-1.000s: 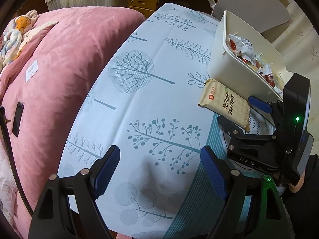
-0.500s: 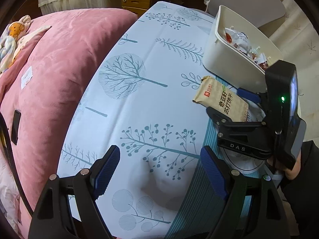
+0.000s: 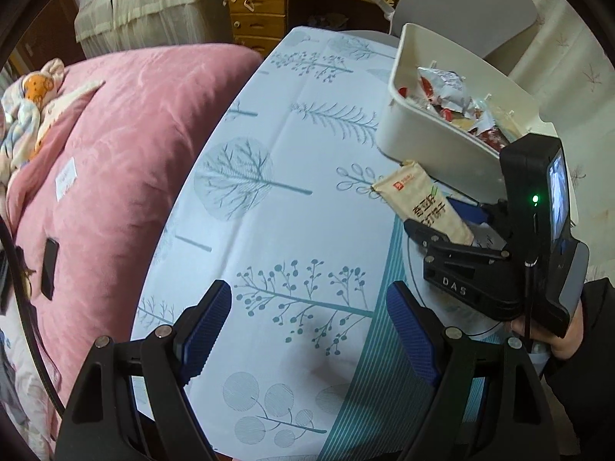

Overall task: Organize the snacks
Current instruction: 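Move the open right tool to the beige soda-cracker packet and grasp it, then carry the cracker packet into the white tray and open the right tool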

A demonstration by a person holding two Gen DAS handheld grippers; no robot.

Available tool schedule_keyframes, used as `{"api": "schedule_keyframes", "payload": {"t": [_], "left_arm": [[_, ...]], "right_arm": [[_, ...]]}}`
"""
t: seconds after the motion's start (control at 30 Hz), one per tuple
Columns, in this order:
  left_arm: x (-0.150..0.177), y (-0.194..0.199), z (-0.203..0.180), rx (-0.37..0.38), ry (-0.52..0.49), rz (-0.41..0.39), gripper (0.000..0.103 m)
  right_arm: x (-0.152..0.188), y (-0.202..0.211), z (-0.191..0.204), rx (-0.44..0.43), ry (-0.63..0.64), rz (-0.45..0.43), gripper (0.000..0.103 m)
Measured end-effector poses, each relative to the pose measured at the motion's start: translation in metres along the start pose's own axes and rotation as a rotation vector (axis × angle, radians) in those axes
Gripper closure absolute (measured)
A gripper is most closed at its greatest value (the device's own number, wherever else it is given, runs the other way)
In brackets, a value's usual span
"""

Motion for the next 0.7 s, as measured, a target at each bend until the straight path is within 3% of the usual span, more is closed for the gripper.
{"api": "schedule_keyframes", "payload": {"t": [0.37, 0.53, 0.7], "left_arm": [[-0.007, 0.023, -0.034, -0.046, -0.084, -0.065, 0.021], [-0.008, 0.034, -0.052, -0.030, -0.111, -0.081, 0.021], [-0.011, 0.047, -0.069, -0.007, -0.145, -0.115, 0.021]], "right_arm": [[0.041, 0.036, -0.011, -0.073, -0.145, 0.047, 0.049], [0.055, 0.079, -0.018, -0.087, -0.191, -0.002, 0.048], [0.056, 0.130, -0.037, -0.080, -0.237, -0.112, 0.048]]}}
Point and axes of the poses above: each gripper's, at about its wrist camera, not at the fingertips, and y roughly against the way its jaws point, z to its left, x to its underside, the point moved 2 cm from there along -y, roughly the way its jaws point, and after that the axes turned 2 degrees about -x, right-handed, at the moved point
